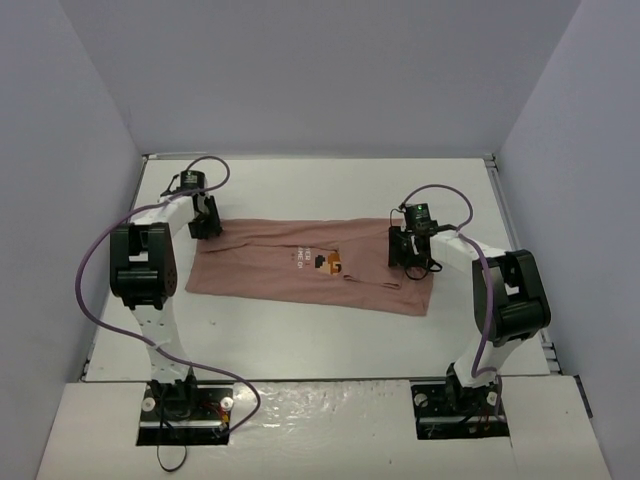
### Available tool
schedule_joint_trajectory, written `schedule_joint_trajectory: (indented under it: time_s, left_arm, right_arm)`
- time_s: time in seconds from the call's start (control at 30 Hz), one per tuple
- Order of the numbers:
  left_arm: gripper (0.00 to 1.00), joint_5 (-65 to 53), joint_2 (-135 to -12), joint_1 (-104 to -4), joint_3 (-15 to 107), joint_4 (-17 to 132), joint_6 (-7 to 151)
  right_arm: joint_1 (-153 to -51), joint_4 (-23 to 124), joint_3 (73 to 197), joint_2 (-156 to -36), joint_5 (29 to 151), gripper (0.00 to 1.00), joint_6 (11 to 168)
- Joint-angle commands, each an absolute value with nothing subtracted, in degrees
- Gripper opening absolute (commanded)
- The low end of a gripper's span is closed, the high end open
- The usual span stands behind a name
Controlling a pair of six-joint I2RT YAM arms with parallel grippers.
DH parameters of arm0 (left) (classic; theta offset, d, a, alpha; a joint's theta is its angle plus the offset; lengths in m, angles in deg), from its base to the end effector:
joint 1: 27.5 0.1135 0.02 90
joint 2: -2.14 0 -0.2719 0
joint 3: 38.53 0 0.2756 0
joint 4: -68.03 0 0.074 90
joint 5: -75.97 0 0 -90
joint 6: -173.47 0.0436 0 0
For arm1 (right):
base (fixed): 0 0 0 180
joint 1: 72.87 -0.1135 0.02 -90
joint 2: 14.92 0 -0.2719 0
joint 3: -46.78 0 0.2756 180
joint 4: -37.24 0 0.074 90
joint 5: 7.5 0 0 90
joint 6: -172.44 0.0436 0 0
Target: Fold and stack the t-shirts
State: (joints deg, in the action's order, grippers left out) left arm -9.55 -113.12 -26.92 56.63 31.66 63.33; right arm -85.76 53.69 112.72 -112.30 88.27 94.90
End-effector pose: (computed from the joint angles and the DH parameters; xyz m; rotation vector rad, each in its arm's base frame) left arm 0.4597 0.0012 0.1668 -0.4321 2.5319 -0.2304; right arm 0.3585 0.0865 0.1523 -0.0562 2.4261 0.3242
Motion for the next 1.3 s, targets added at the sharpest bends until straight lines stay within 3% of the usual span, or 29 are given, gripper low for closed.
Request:
schedule_joint_trajectory:
  time_s: [0.0,0.3,0.53,0.67,0.9,1.27]
  left_arm:
    - [0.32,-18.6,-114.3,-26.2,58.8,32.4,64.9]
    - [0.30,-22.7,-119.4,-24.8,66.0,30.0,65.7]
    - [0.54,-17.5,-114.3,-25.6,68.4,29.3,66.2]
    - [0.62,-15.7,-107.8,-26.5,66.6,29.3,66.5]
    - [0.63,-14.0,-105.1,-27.2,63.6,29.4,67.6]
    - [0.63,-10.0,-117.2,-29.6,69.4,31.1,66.2]
  right_arm:
    - [-85.6,57.8,111.6,-110.5,86.9,0.45,94.4]
    - [-84.6,58.5,111.1,-109.0,86.0,0.45,95.1]
    - [-86.4,63.7,117.6,-106.5,85.1,0.45,93.8]
    - [-88.9,65.8,124.8,-104.7,84.5,0.46,94.8]
    - [-90.2,66.1,133.4,-111.1,82.9,0.46,97.5]
    - [-88.7,58.5,135.8,-123.6,81.3,0.45,102.4]
